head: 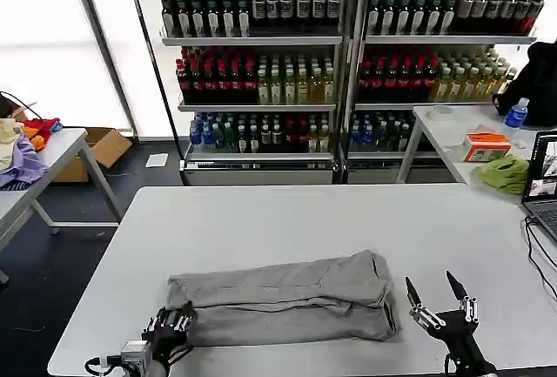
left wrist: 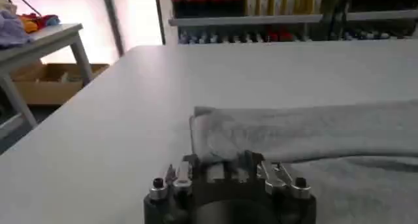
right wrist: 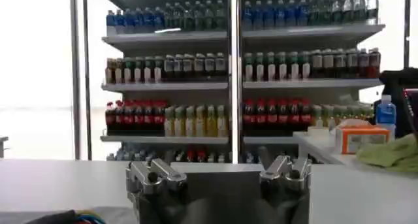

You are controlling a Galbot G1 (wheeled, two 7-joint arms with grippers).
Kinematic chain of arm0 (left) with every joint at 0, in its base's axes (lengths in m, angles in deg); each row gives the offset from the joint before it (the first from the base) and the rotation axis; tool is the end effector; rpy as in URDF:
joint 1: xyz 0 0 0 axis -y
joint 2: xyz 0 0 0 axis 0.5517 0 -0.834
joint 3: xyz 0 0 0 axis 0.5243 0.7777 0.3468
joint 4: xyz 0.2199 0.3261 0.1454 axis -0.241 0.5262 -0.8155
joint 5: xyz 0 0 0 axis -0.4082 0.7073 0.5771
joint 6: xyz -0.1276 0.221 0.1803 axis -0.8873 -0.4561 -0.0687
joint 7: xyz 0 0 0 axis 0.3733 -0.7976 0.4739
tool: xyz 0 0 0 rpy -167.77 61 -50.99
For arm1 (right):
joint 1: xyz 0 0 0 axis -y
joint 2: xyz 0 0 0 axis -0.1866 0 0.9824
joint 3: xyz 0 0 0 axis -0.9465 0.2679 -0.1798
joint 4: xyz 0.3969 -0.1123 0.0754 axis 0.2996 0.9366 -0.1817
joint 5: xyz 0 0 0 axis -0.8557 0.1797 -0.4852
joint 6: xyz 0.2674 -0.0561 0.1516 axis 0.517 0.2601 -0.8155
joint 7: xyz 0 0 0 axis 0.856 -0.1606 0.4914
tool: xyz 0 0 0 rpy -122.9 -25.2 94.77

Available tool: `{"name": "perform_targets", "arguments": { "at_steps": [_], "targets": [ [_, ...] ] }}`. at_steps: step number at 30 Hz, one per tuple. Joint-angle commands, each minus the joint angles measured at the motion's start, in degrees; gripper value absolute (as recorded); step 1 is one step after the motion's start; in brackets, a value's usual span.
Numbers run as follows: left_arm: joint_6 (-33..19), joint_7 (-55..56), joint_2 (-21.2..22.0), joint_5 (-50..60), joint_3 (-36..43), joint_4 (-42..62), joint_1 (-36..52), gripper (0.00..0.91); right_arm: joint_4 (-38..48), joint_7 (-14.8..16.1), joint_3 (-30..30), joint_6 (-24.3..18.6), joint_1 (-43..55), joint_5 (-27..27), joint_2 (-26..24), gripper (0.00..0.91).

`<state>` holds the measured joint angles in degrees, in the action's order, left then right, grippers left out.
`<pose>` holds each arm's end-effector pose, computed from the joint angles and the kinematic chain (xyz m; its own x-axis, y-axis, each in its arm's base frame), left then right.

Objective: Fold and organize the clothes.

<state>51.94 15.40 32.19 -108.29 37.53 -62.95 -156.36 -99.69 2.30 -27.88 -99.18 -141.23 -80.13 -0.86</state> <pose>0.0879 0.0650 -0.3584 -0.8566 -0.0600 0.5125 -0.0453 0.9981 0.0411 0.0468 -0.1410 -0.3542 -0.9930 -0.1143 -0.0294 -0.1149 0.9932 0.0182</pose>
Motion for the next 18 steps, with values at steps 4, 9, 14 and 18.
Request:
{"name": "perform_targets", "arguments": {
  "at_steps": [4, 9, 14, 18],
  "targets": [
    [-1.44, 0.49, 1.56, -0.34, 1.05, 0.73, 0.11, 0.0, 0.09, -1.37, 0.44, -0.61, 0.21, -1.22, 0.03, 0.907],
    [-3.45, 0.33, 2.64, -1.49, -0.26, 0.75, 0.52, 0.0, -0.09, -1.26, 0.94, -0.49, 0.46, -1.11, -0.18, 0.907],
    [-4.9, -1.0, -0.45, -9.1, -8.05, -0.91, 3.47, 0.0, -0.4, -1.48, 1.51, -0.35, 1.12, -1.18, -1.11, 0.907],
    [-4.17, -4.26, -5.79, -14.75, -18.77, -0.8, 4.97, 0.0, -0.7, -1.48, 2.16, -0.23, 1.54, -1.19, -1.96, 0.907]
  ]
}}
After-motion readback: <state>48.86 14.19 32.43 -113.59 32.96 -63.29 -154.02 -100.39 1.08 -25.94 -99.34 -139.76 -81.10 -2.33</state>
